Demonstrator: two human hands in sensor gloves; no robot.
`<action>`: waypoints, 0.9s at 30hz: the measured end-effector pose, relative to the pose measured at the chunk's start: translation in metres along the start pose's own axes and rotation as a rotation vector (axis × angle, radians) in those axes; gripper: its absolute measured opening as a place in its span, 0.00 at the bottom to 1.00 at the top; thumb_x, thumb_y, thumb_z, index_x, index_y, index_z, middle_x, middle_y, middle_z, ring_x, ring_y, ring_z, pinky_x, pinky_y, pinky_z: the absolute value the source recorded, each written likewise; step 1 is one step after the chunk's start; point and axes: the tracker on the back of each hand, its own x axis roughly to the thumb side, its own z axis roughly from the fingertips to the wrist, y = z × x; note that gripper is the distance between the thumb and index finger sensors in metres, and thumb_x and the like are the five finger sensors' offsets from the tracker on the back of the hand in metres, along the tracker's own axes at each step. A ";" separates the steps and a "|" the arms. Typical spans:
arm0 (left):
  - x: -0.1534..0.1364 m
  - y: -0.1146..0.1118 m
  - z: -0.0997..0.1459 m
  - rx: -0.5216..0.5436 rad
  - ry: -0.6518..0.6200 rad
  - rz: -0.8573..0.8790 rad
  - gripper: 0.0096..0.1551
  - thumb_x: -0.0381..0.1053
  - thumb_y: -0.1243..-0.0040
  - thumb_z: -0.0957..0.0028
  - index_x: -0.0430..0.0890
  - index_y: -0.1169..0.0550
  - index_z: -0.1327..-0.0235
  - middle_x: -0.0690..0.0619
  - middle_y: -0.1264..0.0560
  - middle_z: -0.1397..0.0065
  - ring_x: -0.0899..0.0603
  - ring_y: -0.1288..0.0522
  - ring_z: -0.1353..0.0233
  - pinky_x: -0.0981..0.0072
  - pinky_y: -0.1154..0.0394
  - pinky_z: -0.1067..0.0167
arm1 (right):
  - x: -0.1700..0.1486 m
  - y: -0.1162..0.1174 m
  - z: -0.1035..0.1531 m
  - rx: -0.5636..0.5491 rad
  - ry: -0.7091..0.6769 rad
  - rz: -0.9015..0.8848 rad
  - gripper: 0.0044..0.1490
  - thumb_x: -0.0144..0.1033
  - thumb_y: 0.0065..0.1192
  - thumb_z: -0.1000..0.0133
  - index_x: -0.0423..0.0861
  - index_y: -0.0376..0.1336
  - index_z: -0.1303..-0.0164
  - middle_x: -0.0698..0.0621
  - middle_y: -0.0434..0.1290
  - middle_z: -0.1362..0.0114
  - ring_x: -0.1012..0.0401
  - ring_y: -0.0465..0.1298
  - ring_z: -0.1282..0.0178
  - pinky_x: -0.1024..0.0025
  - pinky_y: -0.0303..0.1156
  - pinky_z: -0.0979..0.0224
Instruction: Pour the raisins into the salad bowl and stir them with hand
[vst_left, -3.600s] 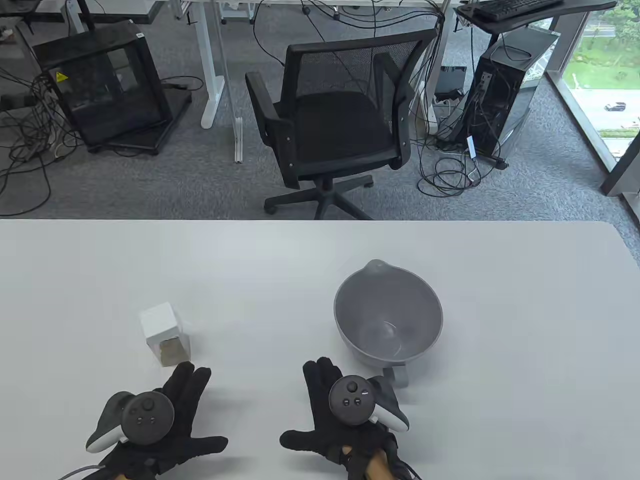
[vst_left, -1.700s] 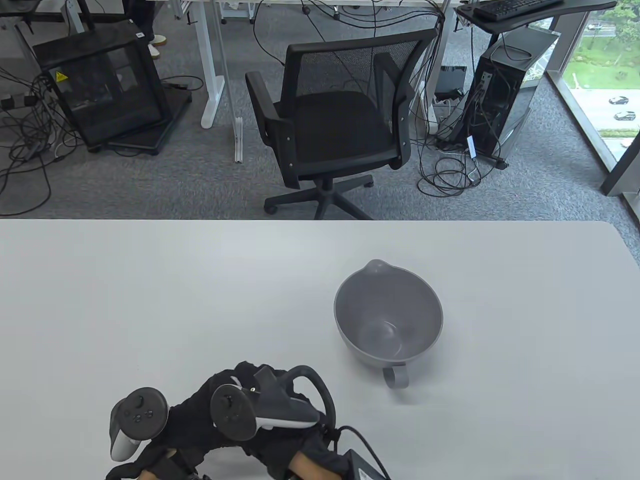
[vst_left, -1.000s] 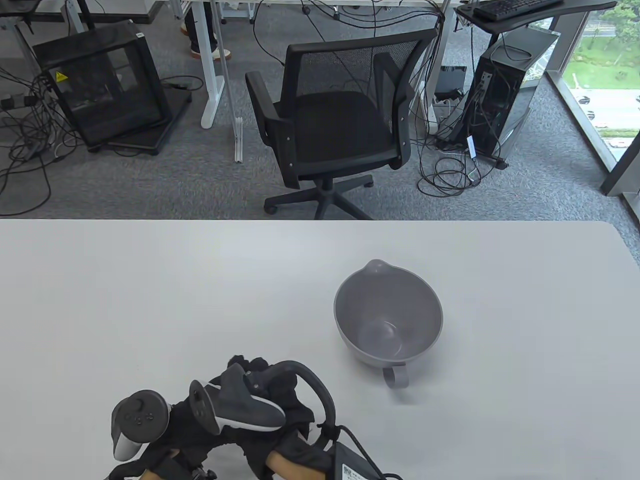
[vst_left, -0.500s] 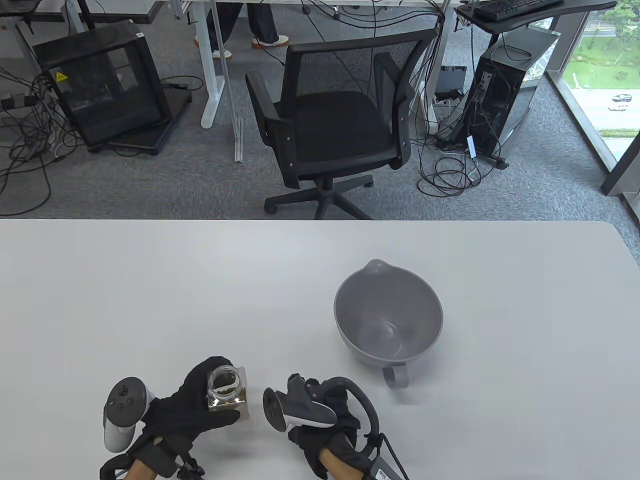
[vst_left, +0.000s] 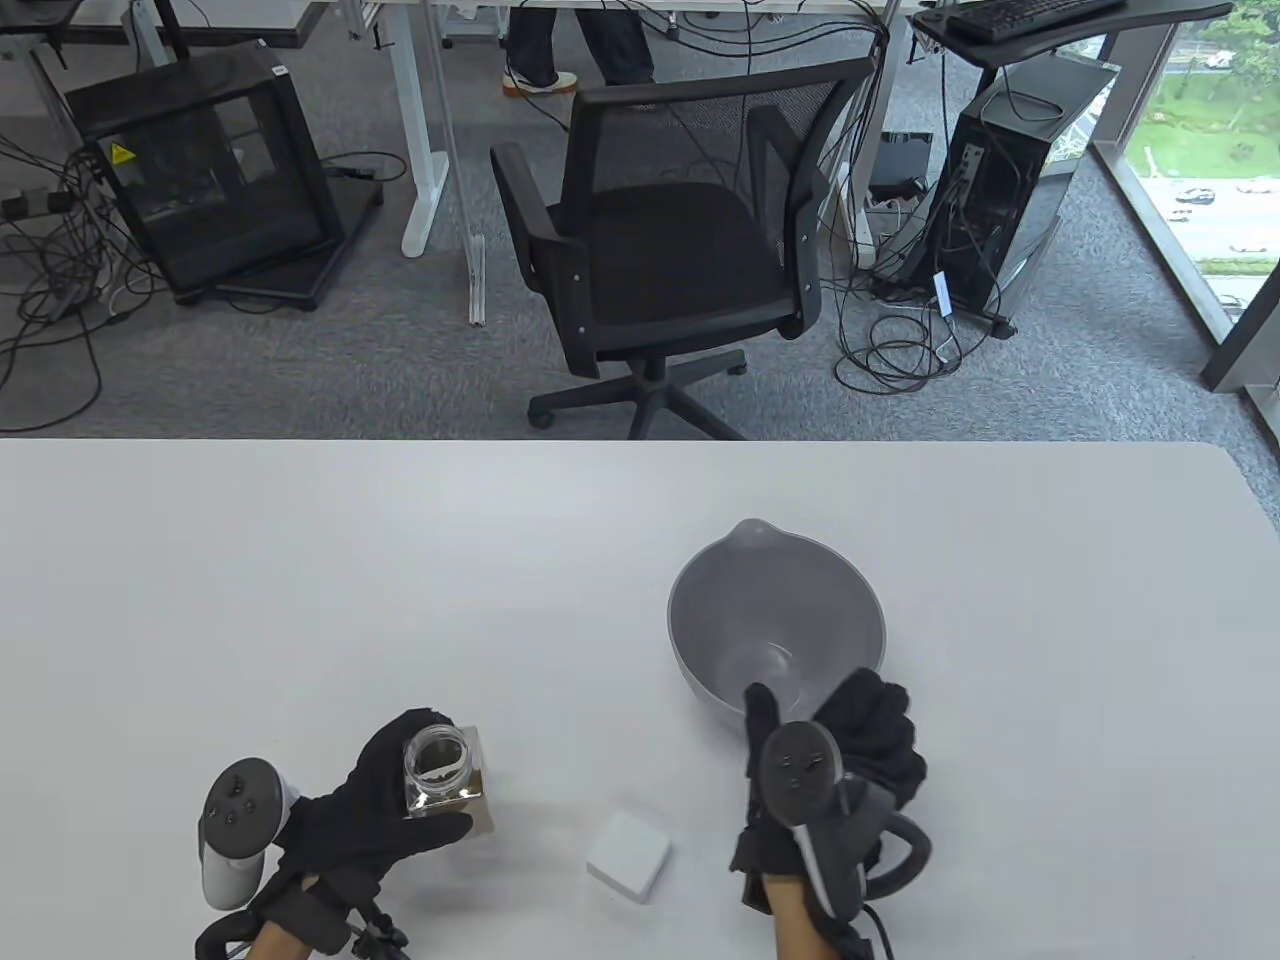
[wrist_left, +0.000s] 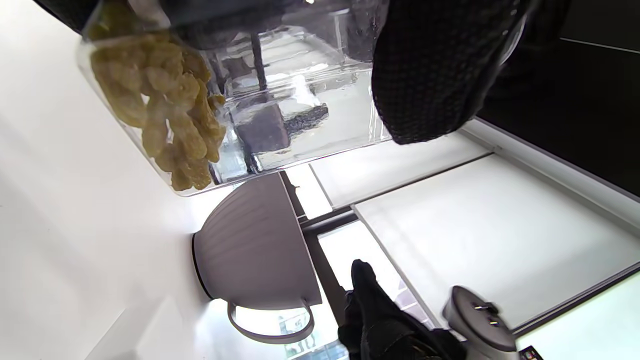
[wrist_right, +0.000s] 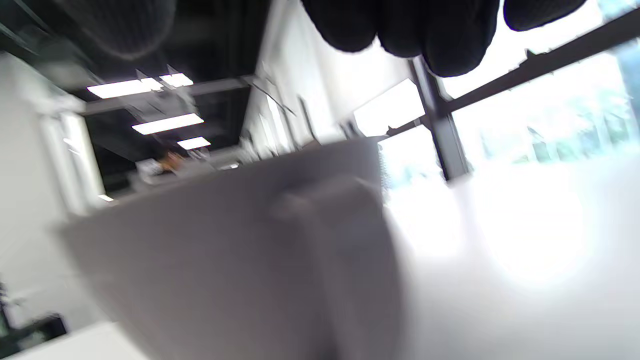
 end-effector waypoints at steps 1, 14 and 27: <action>0.000 0.000 0.000 -0.004 0.001 -0.003 0.58 0.58 0.21 0.53 0.53 0.46 0.19 0.31 0.44 0.16 0.24 0.37 0.22 0.16 0.37 0.36 | -0.014 0.012 -0.012 0.205 0.038 -0.105 0.59 0.66 0.39 0.43 0.23 0.55 0.29 0.20 0.50 0.22 0.25 0.56 0.27 0.21 0.47 0.33; 0.004 0.000 -0.003 -0.145 -0.003 0.038 0.57 0.63 0.22 0.51 0.58 0.46 0.18 0.28 0.50 0.14 0.17 0.38 0.23 0.14 0.34 0.38 | -0.012 0.059 -0.027 0.568 -0.194 -0.759 0.33 0.69 0.44 0.38 0.49 0.70 0.66 0.46 0.79 0.46 0.46 0.66 0.28 0.38 0.59 0.25; 0.023 0.033 0.005 -0.099 -0.122 0.030 0.63 0.50 0.21 0.50 0.32 0.49 0.18 0.27 0.43 0.19 0.26 0.34 0.26 0.37 0.29 0.30 | 0.057 0.119 0.011 0.811 -0.519 -0.769 0.33 0.67 0.52 0.41 0.46 0.72 0.68 0.42 0.81 0.47 0.43 0.69 0.28 0.37 0.59 0.27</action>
